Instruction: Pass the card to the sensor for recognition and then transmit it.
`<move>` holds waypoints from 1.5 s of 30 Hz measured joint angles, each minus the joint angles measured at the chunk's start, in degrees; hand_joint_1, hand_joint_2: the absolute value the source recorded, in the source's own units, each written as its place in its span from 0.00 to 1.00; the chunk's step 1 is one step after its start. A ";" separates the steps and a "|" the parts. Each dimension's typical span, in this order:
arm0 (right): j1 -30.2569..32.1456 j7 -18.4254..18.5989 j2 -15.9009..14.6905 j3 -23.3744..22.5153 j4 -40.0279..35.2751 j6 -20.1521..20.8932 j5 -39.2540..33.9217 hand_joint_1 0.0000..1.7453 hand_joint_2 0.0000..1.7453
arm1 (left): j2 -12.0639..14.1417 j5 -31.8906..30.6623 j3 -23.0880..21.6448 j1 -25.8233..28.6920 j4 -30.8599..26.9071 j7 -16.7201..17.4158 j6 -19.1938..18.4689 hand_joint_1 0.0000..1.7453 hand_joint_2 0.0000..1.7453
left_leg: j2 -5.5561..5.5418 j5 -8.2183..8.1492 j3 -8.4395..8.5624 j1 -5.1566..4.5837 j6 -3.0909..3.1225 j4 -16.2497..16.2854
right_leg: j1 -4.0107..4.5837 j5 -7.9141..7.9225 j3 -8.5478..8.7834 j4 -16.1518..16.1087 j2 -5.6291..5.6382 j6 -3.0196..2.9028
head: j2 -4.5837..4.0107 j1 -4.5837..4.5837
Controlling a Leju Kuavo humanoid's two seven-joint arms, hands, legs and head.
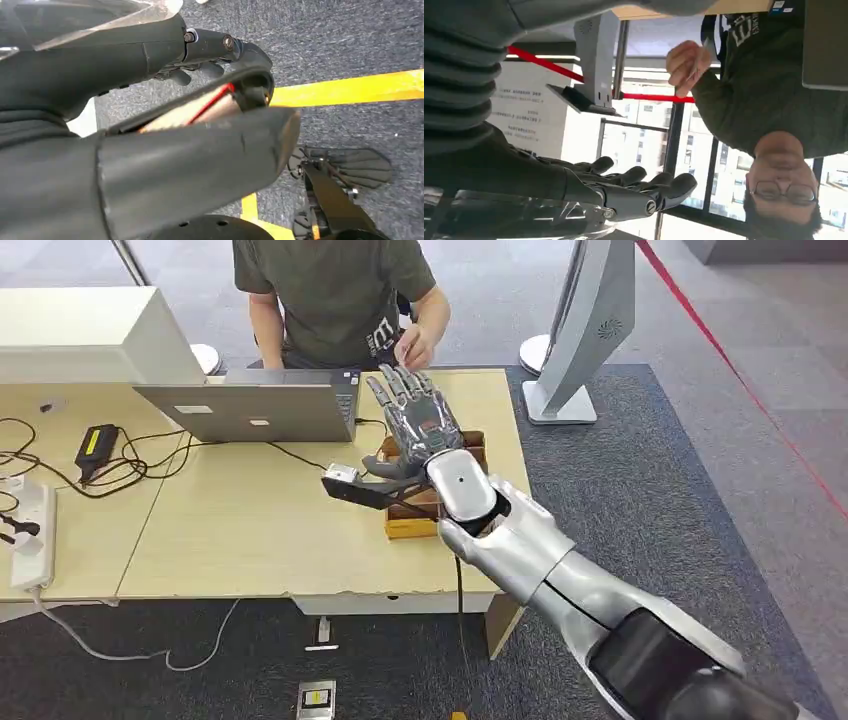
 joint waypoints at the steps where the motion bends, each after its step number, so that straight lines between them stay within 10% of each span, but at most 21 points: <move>1: 0.34 -0.35 -0.24 -0.43 -0.63 -0.48 -0.61 0.00 0.00 | -0.02 0.21 0.22 0.05 0.00 -0.28 0.02 0.00 0.00 | 0.01 0.00 0.02 0.00 0.00 0.00 | 0.00 0.00 -0.02 0.00 0.00 0.00 | 0.00 -0.02; 12: 14.44 4.26 -14.24 -9.23 -22.78 5.03 -10.38 0.00 0.00 | 0.31 -1.55 0.65 0.74 0.04 0.07 -1.55 0.00 0.00 | 0.01 -0.05 0.02 -0.04 0.05 0.05 | -0.03 0.01 0.00 -0.10 0.05 0.01 | 0.00 -0.02; 23: 28.51 7.54 -27.08 -15.56 -45.28 2.21 -17.73 0.00 0.00 | 0.48 -2.14 0.65 0.56 0.04 -3.06 -0.79 0.00 0.00 | 0.06 -0.09 0.04 -0.01 0.00 0.01 | -0.01 0.00 0.00 -0.08 0.09 -0.01 | 0.00 -0.02; 45: 33.01 9.05 -31.63 -15.54 -55.84 1.84 -15.91 0.00 0.00 | 0.46 -2.14 0.66 0.28 0.04 -3.21 -0.37 0.00 0.00 | 0.03 -0.08 0.02 -0.01 0.01 0.01 | -0.01 0.01 0.01 -0.08 0.08 -0.01 | 0.00 -0.02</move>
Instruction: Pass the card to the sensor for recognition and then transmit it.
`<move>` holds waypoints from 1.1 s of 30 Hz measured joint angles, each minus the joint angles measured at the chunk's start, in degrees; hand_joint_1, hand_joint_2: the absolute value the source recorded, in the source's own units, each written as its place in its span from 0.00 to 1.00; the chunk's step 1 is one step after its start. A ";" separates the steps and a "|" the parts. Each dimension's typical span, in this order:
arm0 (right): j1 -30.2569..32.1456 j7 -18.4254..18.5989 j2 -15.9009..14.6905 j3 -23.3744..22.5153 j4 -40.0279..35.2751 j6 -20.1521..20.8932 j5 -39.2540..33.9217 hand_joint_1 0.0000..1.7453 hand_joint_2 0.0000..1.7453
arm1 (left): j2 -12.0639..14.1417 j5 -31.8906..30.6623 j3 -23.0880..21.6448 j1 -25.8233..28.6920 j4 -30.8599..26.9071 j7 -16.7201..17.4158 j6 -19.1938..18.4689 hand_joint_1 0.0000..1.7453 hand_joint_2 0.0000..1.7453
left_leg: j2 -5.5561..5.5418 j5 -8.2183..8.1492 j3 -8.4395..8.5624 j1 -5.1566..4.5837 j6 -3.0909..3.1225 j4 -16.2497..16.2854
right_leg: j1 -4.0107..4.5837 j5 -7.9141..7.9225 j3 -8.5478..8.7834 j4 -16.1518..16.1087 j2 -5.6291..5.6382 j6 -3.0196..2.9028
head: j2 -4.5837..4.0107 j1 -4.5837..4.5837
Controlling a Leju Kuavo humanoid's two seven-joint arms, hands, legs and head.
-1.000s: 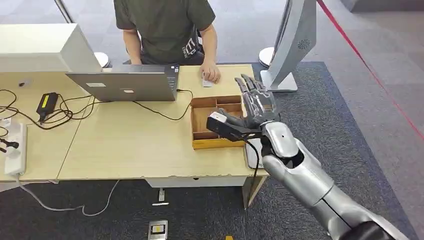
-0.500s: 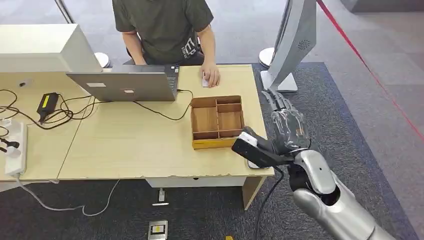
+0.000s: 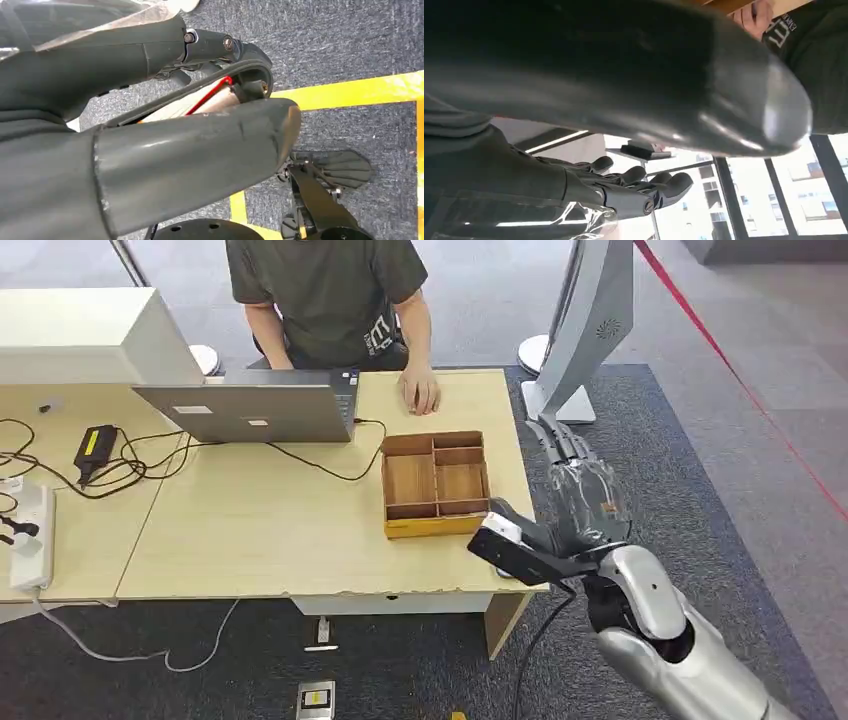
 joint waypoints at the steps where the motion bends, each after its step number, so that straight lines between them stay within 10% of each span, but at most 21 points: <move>1: 0.00 0.00 -0.04 0.02 -0.09 0.00 0.00 0.00 0.00 | 0.00 0.02 0.00 -0.03 0.00 0.00 0.00 0.00 0.00 | 0.00 0.00 0.00 0.00 0.00 0.00 | 0.00 0.00 0.00 0.00 0.00 0.00 | 0.00 0.00; 7: 1.70 -1.38 0.39 0.35 -0.20 -4.60 -0.24 0.00 0.00 | -0.04 0.96 0.02 -0.09 0.00 0.70 0.90 0.00 0.00 | -0.01 0.00 -0.02 0.00 0.00 -0.01 | 0.00 0.00 0.01 0.00 -0.01 0.00 | 0.00 0.00; 8: 2.31 -1.88 0.89 0.57 -0.02 -6.51 -0.44 0.00 1.00 | -0.07 1.25 0.04 -0.08 0.00 1.05 1.12 0.00 0.00 | -0.02 0.00 -0.02 0.00 0.00 -0.02 | 0.00 0.00 0.01 0.01 -0.01 0.00 | 0.00 0.00; 15: 4.04 -3.91 4.96 2.97 4.77 -12.81 2.77 0.00 1.00 | -0.42 2.16 0.44 -0.17 -0.02 1.79 1.62 0.00 0.00 | -0.02 0.00 -0.03 0.02 0.00 -0.03 | 0.02 -0.03 -0.01 0.01 -0.01 -0.03 | 0.00 0.00; 19: 4.06 -1.55 8.27 4.35 10.08 -11.63 15.63 0.00 1.00 | -0.59 2.27 0.46 -0.21 -0.04 1.68 1.88 0.00 0.00 | -0.02 0.00 -0.03 0.05 -0.01 -0.04 | 0.03 -0.02 0.01 0.02 -0.01 -0.03 | 0.02 0.00; 33: 4.05 -2.19 14.62 4.81 17.64 -8.68 19.52 0.00 1.00 | -0.70 2.69 0.83 -0.21 -0.04 2.05 2.01 0.00 0.00 | -0.01 0.01 -0.03 0.05 -0.02 -0.03 | 0.03 -0.03 -0.01 0.01 -0.01 -0.03 | 0.00 0.00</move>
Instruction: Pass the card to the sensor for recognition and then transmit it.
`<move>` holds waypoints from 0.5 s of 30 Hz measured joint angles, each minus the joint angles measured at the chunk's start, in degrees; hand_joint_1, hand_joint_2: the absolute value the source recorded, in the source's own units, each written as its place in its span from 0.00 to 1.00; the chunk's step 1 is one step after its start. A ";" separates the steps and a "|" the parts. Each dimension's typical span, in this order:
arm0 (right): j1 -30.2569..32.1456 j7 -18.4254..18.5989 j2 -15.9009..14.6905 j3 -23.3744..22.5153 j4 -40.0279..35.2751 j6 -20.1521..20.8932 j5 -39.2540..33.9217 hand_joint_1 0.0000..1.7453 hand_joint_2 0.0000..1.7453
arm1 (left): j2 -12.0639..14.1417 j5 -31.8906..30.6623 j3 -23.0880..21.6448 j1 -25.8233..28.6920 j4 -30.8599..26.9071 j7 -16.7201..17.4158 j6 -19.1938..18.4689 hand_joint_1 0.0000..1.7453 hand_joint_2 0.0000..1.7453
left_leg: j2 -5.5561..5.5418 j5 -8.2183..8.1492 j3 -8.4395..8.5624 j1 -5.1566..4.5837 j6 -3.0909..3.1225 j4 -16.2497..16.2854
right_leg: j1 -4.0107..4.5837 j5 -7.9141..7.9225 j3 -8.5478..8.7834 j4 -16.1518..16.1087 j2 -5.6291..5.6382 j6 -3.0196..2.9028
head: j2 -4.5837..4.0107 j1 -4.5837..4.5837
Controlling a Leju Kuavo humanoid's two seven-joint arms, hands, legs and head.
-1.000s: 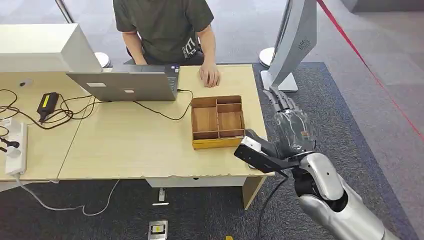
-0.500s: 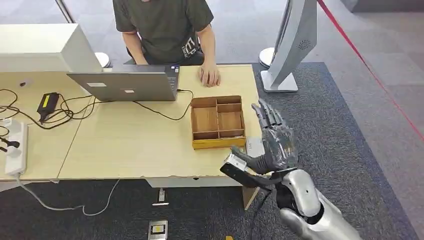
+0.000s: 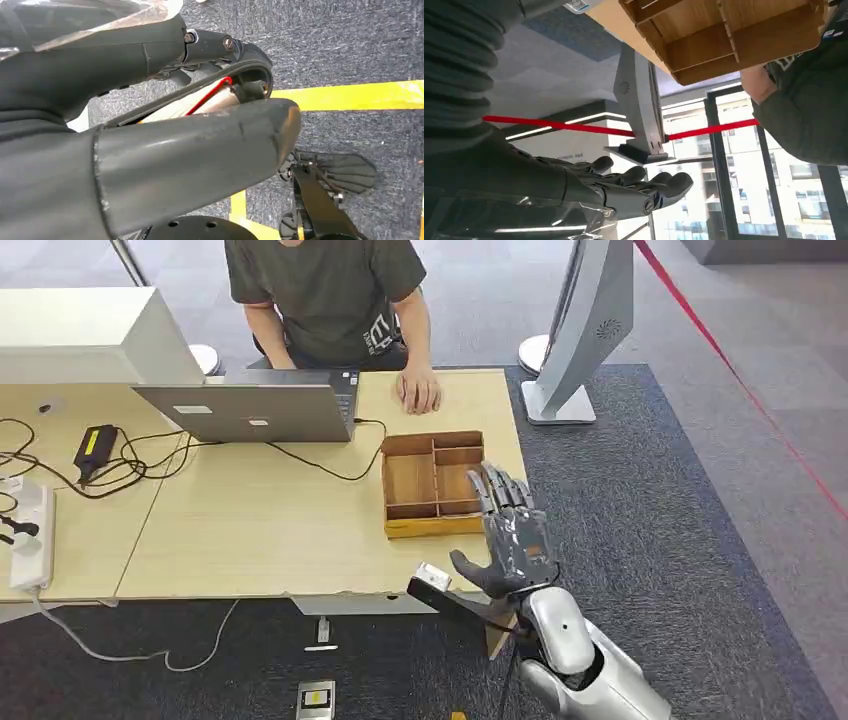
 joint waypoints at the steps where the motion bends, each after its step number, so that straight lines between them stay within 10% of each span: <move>1: -0.01 -0.09 0.15 0.00 0.26 0.09 0.11 0.00 1.00 | 0.00 0.02 0.02 0.00 0.00 0.00 0.00 0.00 0.00 | 0.00 0.00 0.00 0.00 0.00 0.00 | 0.00 0.00 0.00 0.00 0.00 0.00 | 0.02 0.00; 15: -2.28 1.18 3.32 0.00 5.11 5.46 4.94 0.00 1.00 | -0.02 -0.44 0.07 0.01 0.00 -0.17 -0.20 0.00 0.00 | 0.00 0.01 0.00 0.02 -0.01 0.00 | 0.02 0.00 0.01 0.02 0.00 0.00 | 0.02 0.00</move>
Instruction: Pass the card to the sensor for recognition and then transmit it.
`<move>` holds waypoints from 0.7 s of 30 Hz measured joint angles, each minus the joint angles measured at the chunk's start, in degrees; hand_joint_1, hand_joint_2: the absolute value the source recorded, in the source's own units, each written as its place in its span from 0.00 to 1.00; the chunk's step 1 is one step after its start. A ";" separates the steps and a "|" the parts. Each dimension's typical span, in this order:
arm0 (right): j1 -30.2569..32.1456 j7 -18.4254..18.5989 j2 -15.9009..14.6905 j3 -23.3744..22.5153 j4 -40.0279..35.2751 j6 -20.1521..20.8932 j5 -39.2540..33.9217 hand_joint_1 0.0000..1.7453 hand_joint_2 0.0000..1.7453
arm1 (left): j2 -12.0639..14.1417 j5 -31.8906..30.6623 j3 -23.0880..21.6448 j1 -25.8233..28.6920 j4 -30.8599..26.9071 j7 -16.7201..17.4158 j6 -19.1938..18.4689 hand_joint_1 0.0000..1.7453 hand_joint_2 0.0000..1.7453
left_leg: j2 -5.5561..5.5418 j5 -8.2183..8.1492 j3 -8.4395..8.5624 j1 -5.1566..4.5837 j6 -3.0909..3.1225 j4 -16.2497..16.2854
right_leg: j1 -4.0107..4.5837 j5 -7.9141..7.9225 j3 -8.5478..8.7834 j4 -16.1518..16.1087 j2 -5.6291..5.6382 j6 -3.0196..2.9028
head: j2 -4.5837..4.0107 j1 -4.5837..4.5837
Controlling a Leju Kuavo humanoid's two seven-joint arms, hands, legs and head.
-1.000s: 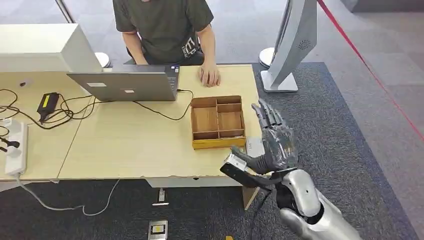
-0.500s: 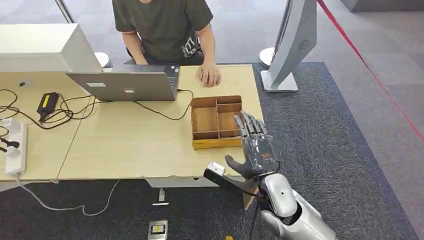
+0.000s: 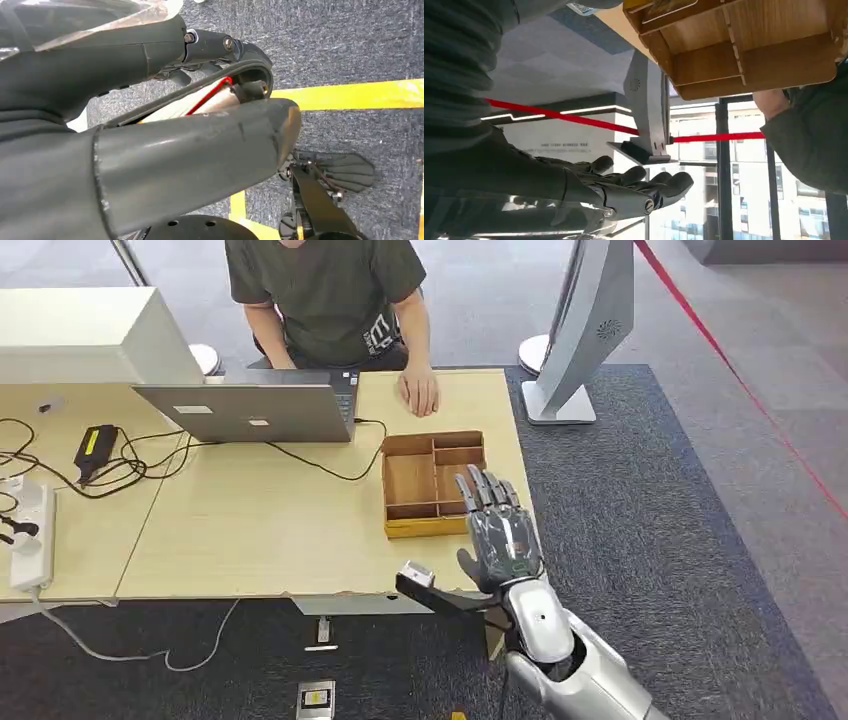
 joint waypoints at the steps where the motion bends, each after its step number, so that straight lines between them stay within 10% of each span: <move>1: -0.14 0.06 0.17 0.00 0.28 0.07 0.06 0.00 1.00 | 0.00 0.00 0.00 -0.01 0.00 0.00 -0.02 0.00 0.00 | 0.00 0.00 0.00 0.00 0.00 0.00 | 0.00 0.00 0.00 0.00 0.00 0.00 | -0.02 0.00; 21: -2.64 1.29 2.67 0.00 4.59 2.03 1.33 0.00 1.00 | 0.00 -0.35 0.02 0.00 0.00 0.17 -0.61 0.00 0.00 | 0.00 0.00 0.00 0.01 0.00 0.00 | 0.01 0.00 -0.01 0.00 0.00 0.00 | -0.02 0.02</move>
